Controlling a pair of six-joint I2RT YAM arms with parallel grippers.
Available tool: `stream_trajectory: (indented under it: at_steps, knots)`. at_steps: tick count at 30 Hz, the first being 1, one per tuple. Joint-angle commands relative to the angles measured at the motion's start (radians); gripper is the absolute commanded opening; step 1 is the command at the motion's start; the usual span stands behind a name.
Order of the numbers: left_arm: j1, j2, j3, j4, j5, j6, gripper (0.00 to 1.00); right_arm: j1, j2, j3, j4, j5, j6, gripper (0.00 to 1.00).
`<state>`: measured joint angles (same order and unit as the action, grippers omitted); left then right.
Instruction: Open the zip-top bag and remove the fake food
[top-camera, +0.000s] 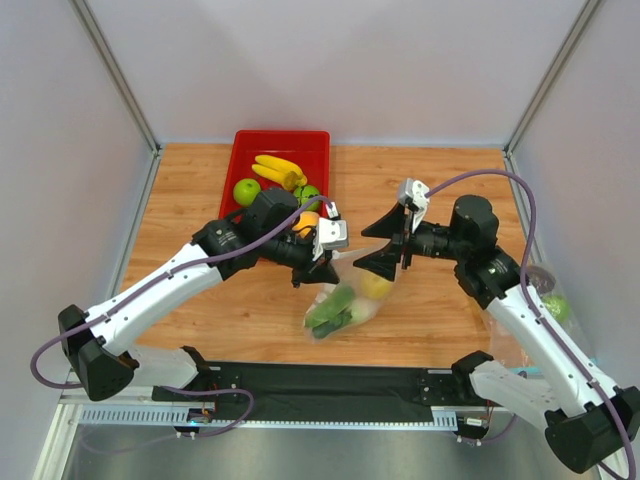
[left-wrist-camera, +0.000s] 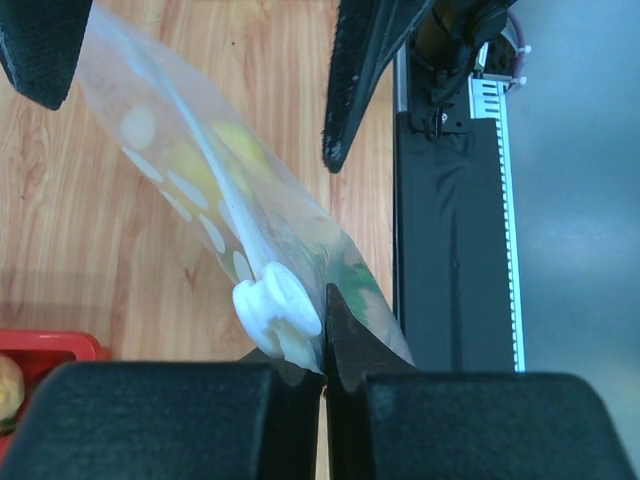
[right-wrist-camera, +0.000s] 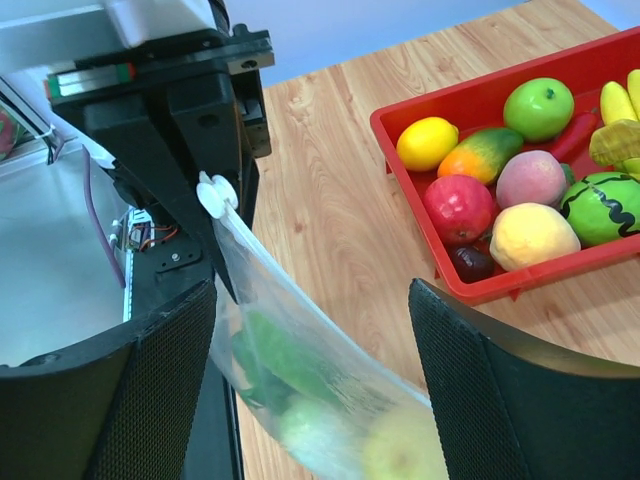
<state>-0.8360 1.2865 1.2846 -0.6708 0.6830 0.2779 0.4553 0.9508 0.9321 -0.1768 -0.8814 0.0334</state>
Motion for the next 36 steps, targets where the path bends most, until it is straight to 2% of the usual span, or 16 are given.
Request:
stream_trajectory:
  at_steps: [1,12,13,15,16,18,19,21,25,26,27,29,31,36]
  knots:
    - [0.003,-0.039,0.045,0.001,0.046,0.02,0.0,0.006,0.022,0.039,0.025,0.001,-0.03,0.8]
    - [0.003,-0.019,0.071,-0.036,0.082,0.029,0.0,0.037,0.074,0.037,0.028,-0.037,-0.067,0.75]
    - [0.005,-0.021,0.071,-0.041,0.081,0.03,0.0,0.037,0.078,0.04,0.033,-0.04,-0.069,0.72]
    - [0.003,-0.026,0.073,-0.044,0.066,0.032,0.0,0.036,0.095,0.053,0.019,-0.056,-0.081,0.57]
    - [0.005,-0.029,0.073,-0.042,0.058,0.033,0.0,0.037,0.1,0.066,-0.009,-0.063,-0.089,0.43]
    - [0.005,-0.033,0.067,-0.038,0.029,0.035,0.0,0.039,0.103,0.073,-0.032,-0.085,-0.104,0.28]
    - [0.005,-0.036,0.062,-0.036,0.017,0.035,0.0,0.039,0.103,0.074,-0.039,-0.091,-0.105,0.12]
    - [0.003,-0.039,0.056,-0.026,-0.016,0.035,0.0,0.04,0.097,0.071,-0.038,-0.1,-0.096,0.01]
    - [0.003,-0.058,0.03,0.029,-0.101,0.021,0.02,0.048,0.079,0.082,-0.087,-0.074,-0.107,0.0]
    - [0.005,-0.068,0.007,0.051,-0.129,0.014,0.11,0.048,0.071,0.086,-0.101,-0.062,-0.11,0.0]
    - [0.003,-0.094,-0.007,0.098,-0.187,0.003,0.16,0.051,0.057,0.093,-0.113,-0.05,-0.115,0.0]
    - [0.003,-0.127,-0.059,0.152,-0.217,-0.005,0.27,0.051,0.036,0.096,-0.136,-0.024,-0.121,0.0]
    - [0.005,-0.171,-0.103,0.227,-0.224,-0.019,0.34,0.051,0.029,0.097,-0.139,-0.018,-0.118,0.0]
    - [0.003,-0.181,-0.131,0.27,-0.198,-0.032,0.36,0.052,0.037,0.103,-0.151,-0.007,-0.115,0.0]
